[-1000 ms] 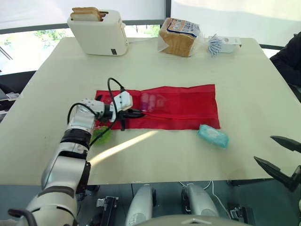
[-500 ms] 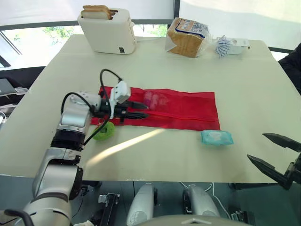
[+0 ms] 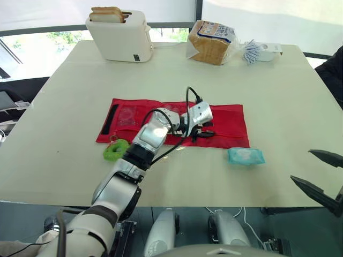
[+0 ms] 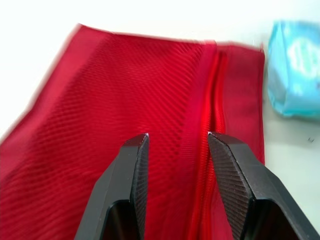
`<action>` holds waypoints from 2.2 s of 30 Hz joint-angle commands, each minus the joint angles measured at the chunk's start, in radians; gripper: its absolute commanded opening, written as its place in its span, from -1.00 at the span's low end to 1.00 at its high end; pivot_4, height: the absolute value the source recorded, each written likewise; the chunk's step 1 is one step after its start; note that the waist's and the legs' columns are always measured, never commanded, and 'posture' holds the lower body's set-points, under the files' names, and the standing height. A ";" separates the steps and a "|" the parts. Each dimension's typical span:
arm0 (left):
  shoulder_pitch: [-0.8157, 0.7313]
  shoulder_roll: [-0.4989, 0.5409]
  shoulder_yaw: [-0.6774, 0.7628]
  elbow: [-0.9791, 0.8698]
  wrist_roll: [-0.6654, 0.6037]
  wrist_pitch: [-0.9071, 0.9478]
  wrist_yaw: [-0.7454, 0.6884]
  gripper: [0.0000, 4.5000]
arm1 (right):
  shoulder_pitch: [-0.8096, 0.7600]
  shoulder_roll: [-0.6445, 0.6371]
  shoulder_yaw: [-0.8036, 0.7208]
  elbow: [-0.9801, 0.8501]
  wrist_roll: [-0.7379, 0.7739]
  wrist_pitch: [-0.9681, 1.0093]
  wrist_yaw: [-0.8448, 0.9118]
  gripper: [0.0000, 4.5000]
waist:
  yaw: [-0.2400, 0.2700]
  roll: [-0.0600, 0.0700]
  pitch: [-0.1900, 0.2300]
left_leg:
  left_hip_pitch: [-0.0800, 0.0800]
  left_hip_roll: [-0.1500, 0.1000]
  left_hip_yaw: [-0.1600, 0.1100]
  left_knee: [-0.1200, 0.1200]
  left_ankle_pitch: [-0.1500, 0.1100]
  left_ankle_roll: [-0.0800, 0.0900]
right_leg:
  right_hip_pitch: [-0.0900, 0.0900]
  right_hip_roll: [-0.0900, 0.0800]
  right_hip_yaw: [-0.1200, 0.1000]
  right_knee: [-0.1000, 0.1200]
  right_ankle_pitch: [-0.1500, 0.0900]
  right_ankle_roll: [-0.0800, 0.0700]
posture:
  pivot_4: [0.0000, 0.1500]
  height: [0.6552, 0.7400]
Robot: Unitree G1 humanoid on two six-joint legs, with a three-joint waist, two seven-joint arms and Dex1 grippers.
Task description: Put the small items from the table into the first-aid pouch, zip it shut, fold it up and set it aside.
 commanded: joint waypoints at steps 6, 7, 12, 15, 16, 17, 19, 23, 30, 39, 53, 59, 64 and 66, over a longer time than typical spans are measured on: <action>-0.057 -0.060 -0.027 0.106 0.072 -0.094 0.036 -0.11 | 0.024 -0.008 -0.046 -0.019 0.034 0.000 -0.009 1.00 | 0.004 0.000 0.000 | 0.000 0.000 0.000 0.000 0.000 0.000 | 0.000 -0.001 0.000 0.000 0.000 0.000 | 1.00 1.00; -0.060 -0.067 -0.023 0.117 0.074 -0.099 0.043 -0.11 | 0.025 -0.008 -0.045 -0.020 0.034 0.000 -0.011 1.00 | 0.005 0.000 0.000 | 0.000 0.000 0.000 0.000 0.000 0.000 | 0.000 -0.001 0.000 -0.001 0.000 0.000 | 1.00 1.00; -0.071 -0.088 -0.008 0.153 0.069 -0.110 0.051 -0.21 | 0.019 -0.011 -0.019 -0.030 0.025 0.000 -0.029 1.00 | 0.002 0.000 0.000 | 0.000 -0.001 0.000 0.000 0.000 0.000 | 0.000 -0.001 0.000 0.000 0.000 0.000 | 1.00 1.00; -0.070 -0.093 0.009 0.142 0.046 -0.083 0.034 -0.70 | 0.008 -0.017 0.003 -0.035 0.024 0.002 -0.038 1.00 | 0.002 0.000 0.000 | 0.000 0.000 0.000 0.000 0.000 0.000 | 0.000 -0.001 0.000 0.000 0.000 0.000 | 1.00 1.00; -0.069 -0.092 0.013 0.137 0.042 -0.077 0.032 -0.90 | 0.001 -0.021 0.011 -0.035 0.025 0.003 -0.041 1.00 | 0.002 0.000 0.000 | 0.000 0.000 0.000 0.000 0.000 0.000 | 0.000 -0.001 0.000 0.000 0.000 0.000 | 1.00 1.00; -0.068 -0.091 0.016 0.133 0.040 -0.071 0.031 -0.98 | -0.004 -0.024 0.017 -0.034 0.025 0.002 -0.044 1.00 | 0.001 0.000 0.000 | 0.000 0.000 0.000 0.000 0.000 0.000 | 0.000 -0.001 0.000 0.000 0.000 0.000 | 1.00 1.00; -0.063 -0.095 0.033 0.125 0.027 -0.046 0.025 -0.98 | -0.021 -0.035 0.038 -0.030 0.021 0.002 -0.045 1.00 | 0.001 0.000 0.000 | 0.000 0.000 0.000 0.000 0.000 0.000 | 0.000 0.000 0.000 0.000 0.000 0.000 | 1.00 1.00; -0.060 -0.106 0.068 0.103 -0.013 0.030 0.020 -0.98 | -0.058 -0.065 0.098 -0.019 -0.002 0.000 -0.039 1.00 | 0.001 0.000 0.000 | 0.000 0.000 -0.001 0.000 0.000 0.000 | 0.000 0.000 -0.001 0.000 0.000 0.000 | 1.00 1.00; -0.058 -0.137 0.102 0.086 -0.049 0.109 0.045 -0.98 | -0.293 -0.173 0.418 0.153 -0.211 -0.029 -0.039 1.00 | -0.002 0.000 0.000 | 0.000 -0.001 -0.001 0.001 0.000 0.000 | 0.000 0.000 -0.001 0.000 0.000 0.000 | 1.00 1.00; -0.029 -0.142 0.092 0.036 -0.038 0.124 0.073 -0.98 | -0.635 -0.181 0.793 0.485 -0.476 -0.169 0.028 1.00 | 0.001 0.001 0.000 | 0.000 -0.001 0.000 0.001 0.000 0.000 | 0.000 -0.001 -0.001 0.000 0.000 0.000 | 1.00 1.00; -0.011 -0.168 0.090 0.000 -0.053 0.129 0.082 -1.00 | -0.672 -0.147 0.842 0.601 -0.530 -0.290 0.068 -0.31 | 0.002 0.001 0.000 | -0.001 -0.001 -0.001 0.002 0.001 -0.002 | 0.000 -0.001 -0.001 0.000 0.000 0.000 | 1.00 1.00; -0.012 -0.173 0.092 0.006 -0.060 0.122 0.081 -1.00 | -0.548 -0.108 0.719 0.391 -0.368 -0.107 -0.030 -0.31 | 0.004 0.001 0.000 | -0.001 -0.001 -0.001 0.002 0.001 -0.002 | 0.000 -0.002 -0.001 0.000 0.000 0.000 | 1.00 1.00; -0.015 -0.176 0.100 0.007 -0.071 0.129 0.081 -1.00 | -0.487 -0.061 0.657 0.120 -0.343 0.198 -0.296 -0.31 | 0.002 0.001 0.000 | -0.001 -0.001 -0.003 0.002 0.000 -0.001 | 0.000 -0.001 -0.001 0.001 0.000 0.000 | 1.00 1.00; -0.015 -0.176 0.102 0.004 -0.076 0.134 0.082 -1.00 | -0.522 -0.014 0.668 0.062 -0.282 0.341 -0.391 -0.31 | 0.001 0.001 0.000 | -0.001 -0.001 -0.003 0.002 0.000 -0.001 | -0.001 -0.001 0.000 0.001 0.000 0.000 | 1.00 1.00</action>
